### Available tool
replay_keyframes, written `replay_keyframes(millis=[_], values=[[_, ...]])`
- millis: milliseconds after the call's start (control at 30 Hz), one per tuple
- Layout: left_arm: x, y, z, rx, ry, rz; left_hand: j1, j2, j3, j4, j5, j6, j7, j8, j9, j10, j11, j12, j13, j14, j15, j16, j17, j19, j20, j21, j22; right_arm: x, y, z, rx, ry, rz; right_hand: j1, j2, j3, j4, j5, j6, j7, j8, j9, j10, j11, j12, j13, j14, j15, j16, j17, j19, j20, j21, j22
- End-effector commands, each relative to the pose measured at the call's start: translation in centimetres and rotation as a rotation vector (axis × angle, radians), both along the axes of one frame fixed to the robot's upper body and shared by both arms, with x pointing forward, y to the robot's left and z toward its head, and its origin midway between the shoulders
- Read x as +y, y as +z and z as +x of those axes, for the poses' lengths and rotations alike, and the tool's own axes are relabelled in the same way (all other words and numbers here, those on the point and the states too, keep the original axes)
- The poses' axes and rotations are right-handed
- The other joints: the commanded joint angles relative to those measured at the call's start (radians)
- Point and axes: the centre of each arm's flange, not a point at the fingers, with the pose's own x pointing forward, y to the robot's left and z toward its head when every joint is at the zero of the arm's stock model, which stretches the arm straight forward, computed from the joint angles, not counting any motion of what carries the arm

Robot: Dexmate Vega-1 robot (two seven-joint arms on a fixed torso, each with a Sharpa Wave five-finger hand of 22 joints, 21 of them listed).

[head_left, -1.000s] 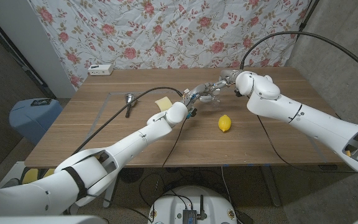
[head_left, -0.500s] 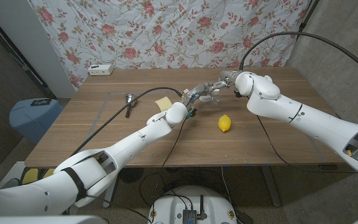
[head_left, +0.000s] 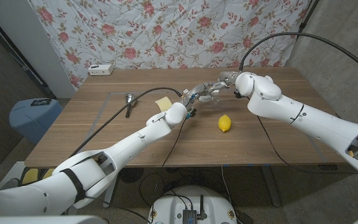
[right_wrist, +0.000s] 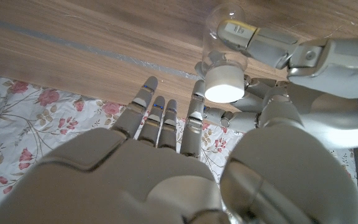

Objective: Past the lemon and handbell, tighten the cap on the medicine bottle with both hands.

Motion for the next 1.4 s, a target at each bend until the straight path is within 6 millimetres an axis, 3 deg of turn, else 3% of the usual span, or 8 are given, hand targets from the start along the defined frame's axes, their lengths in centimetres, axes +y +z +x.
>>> replay_keyframes(millis=[33, 267, 633, 933, 1400], values=[[0.2, 0.0, 0.0, -0.004, -0.008, 0.004, 0.001, 0.012, 0.075, 0.064, 0.010, 0.003, -0.003, 0.002, 0.003, 0.042, -0.043, 0.005, 0.004, 0.033, -0.062, 0.006, 0.003, -0.002, -0.008, -0.001, 0.001, 0.1, 0.3, -0.9, 0.006, 0.015, 0.005, 0.004, -0.001, -0.003, -0.010, 0.010, -0.049, 0.007, -0.012, 0.006, -0.032, 0.009, -0.005, 0.005, -0.019, 0.014, -0.006, 0.002, -0.016, 0.007, -0.001, 0.005], [0.3, 0.0, 0.0, -0.003, -0.008, 0.006, 0.000, 0.011, 0.075, 0.064, 0.010, 0.002, -0.003, 0.002, 0.003, 0.041, -0.043, 0.005, 0.004, 0.032, -0.062, 0.005, 0.003, -0.003, -0.008, -0.001, 0.001, 0.2, 0.6, -1.2, 0.010, 0.020, -0.003, 0.017, 0.009, 0.003, -0.019, 0.010, -0.099, 0.019, -0.014, 0.008, -0.059, 0.016, -0.004, 0.006, -0.041, 0.022, -0.009, 0.002, -0.037, 0.012, -0.004, 0.004], [0.4, -0.2, 0.0, 0.004, -0.005, 0.006, -0.001, 0.012, 0.076, 0.064, 0.010, 0.002, -0.003, 0.002, 0.003, 0.042, -0.045, 0.006, 0.004, 0.033, -0.063, 0.006, 0.004, -0.003, -0.007, -0.001, 0.001, -0.2, 1.2, -1.5, 0.038, 0.031, -0.011, 0.066, 0.025, 0.027, -0.043, 0.007, -0.153, 0.008, -0.013, 0.008, -0.095, 0.025, -0.004, 0.006, -0.070, 0.044, -0.011, 0.002, -0.051, 0.026, -0.002, 0.003], [0.2, -0.2, 0.1, 0.005, -0.005, 0.007, 0.000, 0.012, 0.076, 0.064, 0.010, 0.003, -0.003, 0.002, 0.003, 0.041, -0.044, 0.006, 0.004, 0.033, -0.066, 0.006, 0.003, -0.005, -0.007, -0.001, 0.001, -0.6, 2.0, -1.4, 0.068, 0.039, -0.026, 0.123, 0.033, 0.052, -0.061, 0.002, -0.175, 0.004, -0.004, 0.008, -0.113, 0.033, 0.002, 0.007, -0.094, 0.054, -0.010, 0.001, -0.022, 0.081, 0.009, 0.001], [0.1, 0.0, 0.2, 0.004, 0.003, 0.013, -0.001, 0.011, 0.077, 0.064, 0.009, 0.002, -0.003, 0.002, 0.003, 0.042, -0.046, 0.006, 0.004, 0.033, -0.066, 0.006, 0.003, -0.006, -0.007, -0.001, 0.001, -0.5, 2.9, -0.8, 0.114, 0.032, -0.076, 0.172, 0.034, 0.072, -0.070, 0.001, -0.174, -0.017, 0.005, 0.007, -0.131, 0.035, 0.002, 0.007, -0.106, 0.050, -0.008, 0.001, -0.010, 0.093, 0.010, 0.000]])
